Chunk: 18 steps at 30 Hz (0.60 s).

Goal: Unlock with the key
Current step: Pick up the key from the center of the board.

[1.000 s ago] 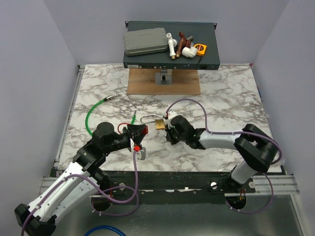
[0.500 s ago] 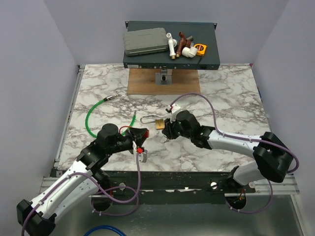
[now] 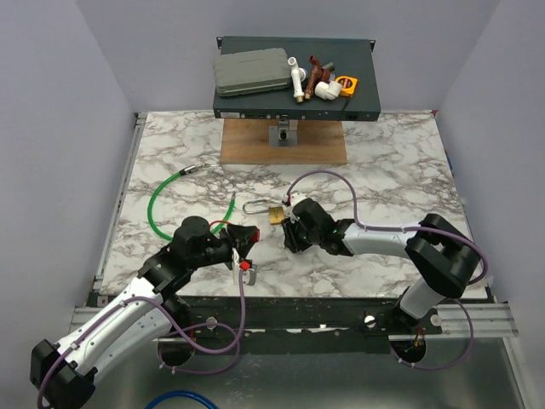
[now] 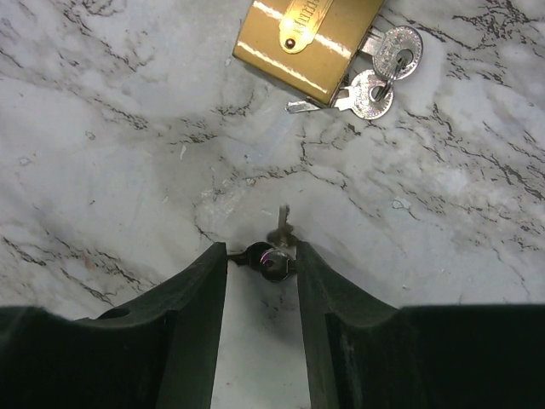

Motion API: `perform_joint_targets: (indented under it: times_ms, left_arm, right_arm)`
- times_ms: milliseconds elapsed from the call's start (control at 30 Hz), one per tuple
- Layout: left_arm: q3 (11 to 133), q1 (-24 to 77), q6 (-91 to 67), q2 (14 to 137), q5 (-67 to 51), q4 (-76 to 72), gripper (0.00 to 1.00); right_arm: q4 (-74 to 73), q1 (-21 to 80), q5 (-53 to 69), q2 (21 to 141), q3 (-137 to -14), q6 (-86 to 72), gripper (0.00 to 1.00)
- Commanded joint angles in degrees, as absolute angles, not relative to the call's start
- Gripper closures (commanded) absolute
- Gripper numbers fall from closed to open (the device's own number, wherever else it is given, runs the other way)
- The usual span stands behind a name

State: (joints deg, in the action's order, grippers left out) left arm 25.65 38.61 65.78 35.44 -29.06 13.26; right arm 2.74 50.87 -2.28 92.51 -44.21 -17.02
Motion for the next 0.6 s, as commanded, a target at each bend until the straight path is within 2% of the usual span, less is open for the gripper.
perform_joint_targets:
  times_ms: [0,167,467,567]
  left_arm:
    - [25.4,39.0,67.1,35.7,-29.0,11.4,1.0]
    - [24.6,39.6,67.5,37.0,-28.6,9.6,1.0]
    - [22.1,43.5,66.7,44.5,-23.3,4.7,0.97]
    - [21.4,44.9,65.9,48.3,-22.5,1.8,0.96]
  right_arm:
    - [1.0,50.8,-4.7,94.0,-45.5,-17.6,0.6]
    - [1.2,50.8,-4.1,94.9,-45.4,-17.8,0.65]
    - [0.6,50.8,-3.6,93.1,-43.4,-17.5,0.98]
    - [1.5,50.8,-3.1,91.1,-42.5,-17.6,0.99]
